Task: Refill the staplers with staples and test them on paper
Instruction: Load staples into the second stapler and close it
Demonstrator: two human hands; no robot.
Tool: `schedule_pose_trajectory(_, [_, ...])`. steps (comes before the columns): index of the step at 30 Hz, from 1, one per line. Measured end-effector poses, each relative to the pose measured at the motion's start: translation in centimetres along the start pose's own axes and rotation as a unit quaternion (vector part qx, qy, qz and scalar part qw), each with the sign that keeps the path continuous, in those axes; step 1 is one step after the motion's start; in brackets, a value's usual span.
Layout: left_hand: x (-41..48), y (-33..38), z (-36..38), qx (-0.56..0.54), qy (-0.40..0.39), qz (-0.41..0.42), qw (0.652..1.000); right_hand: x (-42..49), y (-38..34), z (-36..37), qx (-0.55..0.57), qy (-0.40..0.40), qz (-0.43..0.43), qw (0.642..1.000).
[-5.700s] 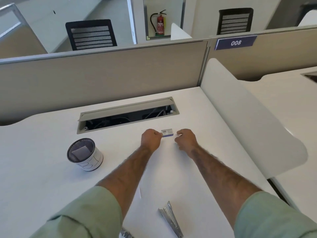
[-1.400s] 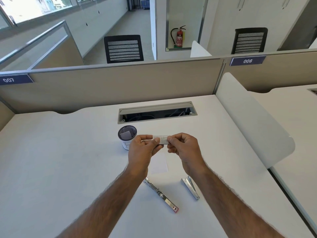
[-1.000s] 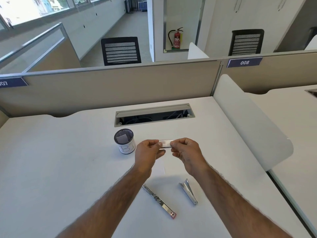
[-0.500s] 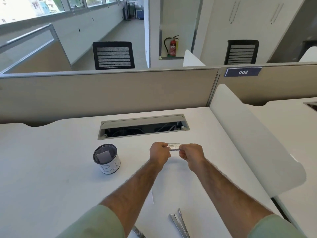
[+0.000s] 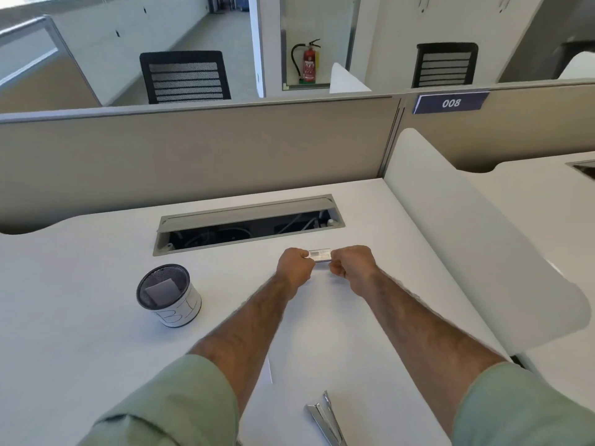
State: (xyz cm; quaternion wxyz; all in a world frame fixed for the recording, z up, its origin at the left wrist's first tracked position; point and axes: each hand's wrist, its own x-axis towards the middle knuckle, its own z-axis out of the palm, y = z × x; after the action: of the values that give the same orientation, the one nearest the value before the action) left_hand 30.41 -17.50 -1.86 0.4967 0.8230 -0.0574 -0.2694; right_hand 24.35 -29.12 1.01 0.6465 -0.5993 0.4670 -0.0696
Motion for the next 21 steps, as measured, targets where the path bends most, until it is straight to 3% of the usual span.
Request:
schedule_pose_trajectory(15, [2.0, -0.2, 0.2, 0.102, -0.012, 0.012, 0.995, 1.0, 0.7, 0.1, -0.009, -0.036, 0.024, 0.999])
schedule_pose_trajectory(21, [0.5, -0.1, -0.2, 0.105, -0.016, -0.003, 0.994, 0.7, 1.3, -1.3, 0.002, -0.007, 0.043, 0.999])
